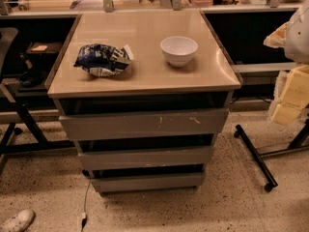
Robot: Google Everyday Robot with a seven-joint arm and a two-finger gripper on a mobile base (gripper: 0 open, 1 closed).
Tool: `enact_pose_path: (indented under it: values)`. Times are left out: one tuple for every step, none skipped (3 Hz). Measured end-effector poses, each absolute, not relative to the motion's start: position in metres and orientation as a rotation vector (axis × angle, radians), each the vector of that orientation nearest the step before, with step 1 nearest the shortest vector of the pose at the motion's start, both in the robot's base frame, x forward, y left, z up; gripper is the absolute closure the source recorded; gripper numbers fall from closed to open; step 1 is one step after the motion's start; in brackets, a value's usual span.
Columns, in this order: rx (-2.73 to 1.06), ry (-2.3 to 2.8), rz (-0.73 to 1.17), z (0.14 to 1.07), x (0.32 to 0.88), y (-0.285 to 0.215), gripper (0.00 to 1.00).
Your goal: Open top drawer
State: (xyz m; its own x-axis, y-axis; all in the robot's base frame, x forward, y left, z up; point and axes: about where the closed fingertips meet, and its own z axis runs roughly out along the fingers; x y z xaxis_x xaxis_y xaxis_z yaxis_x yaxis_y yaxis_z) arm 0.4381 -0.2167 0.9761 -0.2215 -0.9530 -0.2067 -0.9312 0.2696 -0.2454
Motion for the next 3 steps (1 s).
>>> enact_pose_path:
  values:
    - [-1.725,2.232,-0.098,0.976,0.438,-0.217,0.0]
    - [-1.745,2.224,-0.134,0.965,0.438,-0.209,0.0]
    - [-1.791,2.193,-0.122,0.926,0.448,-0.186,0.0]
